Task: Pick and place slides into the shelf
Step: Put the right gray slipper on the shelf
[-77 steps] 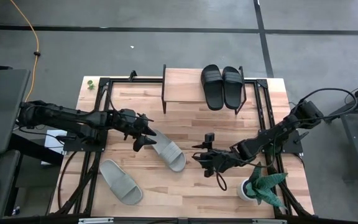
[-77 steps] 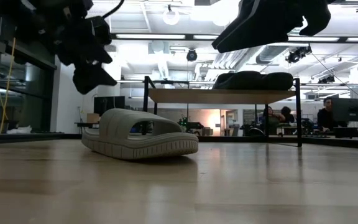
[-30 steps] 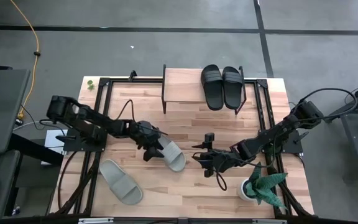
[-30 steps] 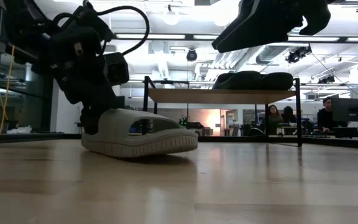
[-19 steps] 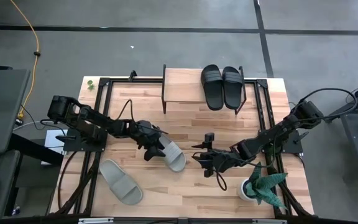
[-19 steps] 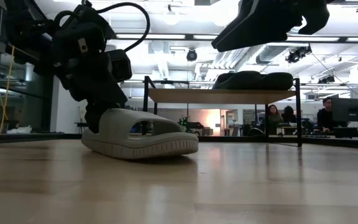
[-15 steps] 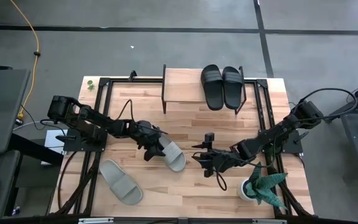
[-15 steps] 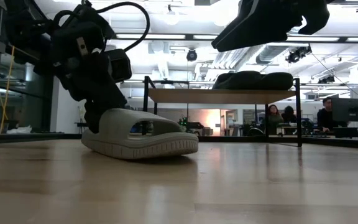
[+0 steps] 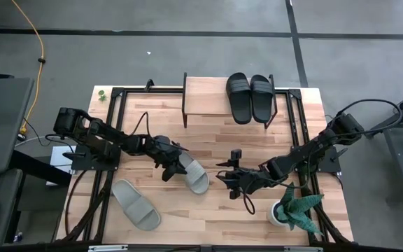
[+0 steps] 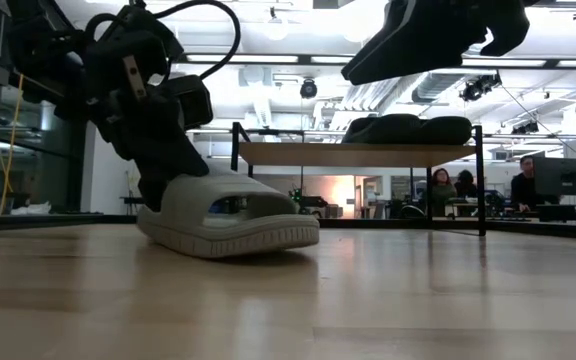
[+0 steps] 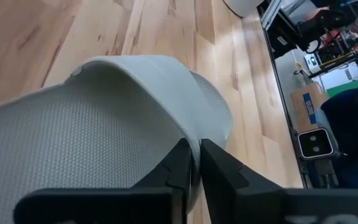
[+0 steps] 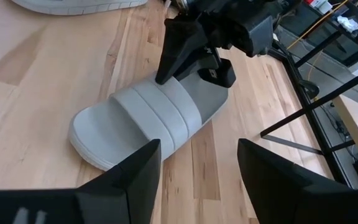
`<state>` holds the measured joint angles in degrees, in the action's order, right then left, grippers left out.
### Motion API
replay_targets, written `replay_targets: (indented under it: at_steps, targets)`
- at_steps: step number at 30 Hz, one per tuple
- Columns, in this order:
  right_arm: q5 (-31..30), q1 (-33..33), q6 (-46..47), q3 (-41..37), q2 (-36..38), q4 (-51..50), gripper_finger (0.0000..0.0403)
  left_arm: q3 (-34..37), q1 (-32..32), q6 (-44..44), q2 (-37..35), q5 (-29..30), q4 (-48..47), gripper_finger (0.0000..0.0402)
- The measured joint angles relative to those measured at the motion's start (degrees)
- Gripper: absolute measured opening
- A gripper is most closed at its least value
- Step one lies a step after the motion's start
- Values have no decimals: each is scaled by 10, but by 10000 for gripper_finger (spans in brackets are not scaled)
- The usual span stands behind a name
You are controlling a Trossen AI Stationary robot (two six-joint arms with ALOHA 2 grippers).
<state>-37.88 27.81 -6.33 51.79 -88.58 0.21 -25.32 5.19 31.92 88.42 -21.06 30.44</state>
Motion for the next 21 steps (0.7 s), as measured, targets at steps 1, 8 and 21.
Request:
replay_targets:
  at_steps: [1,8,21]
  targets:
    - [0,0,0,0,0,0,204,0,0,-1,0,0,0,23]
    - [-1,0,0,0,0,-4,204,0,0,-6,0,0,4,11]
    - [-11,0,1,0,0,-8,204,-2,0,-6,0,-23,26,4]
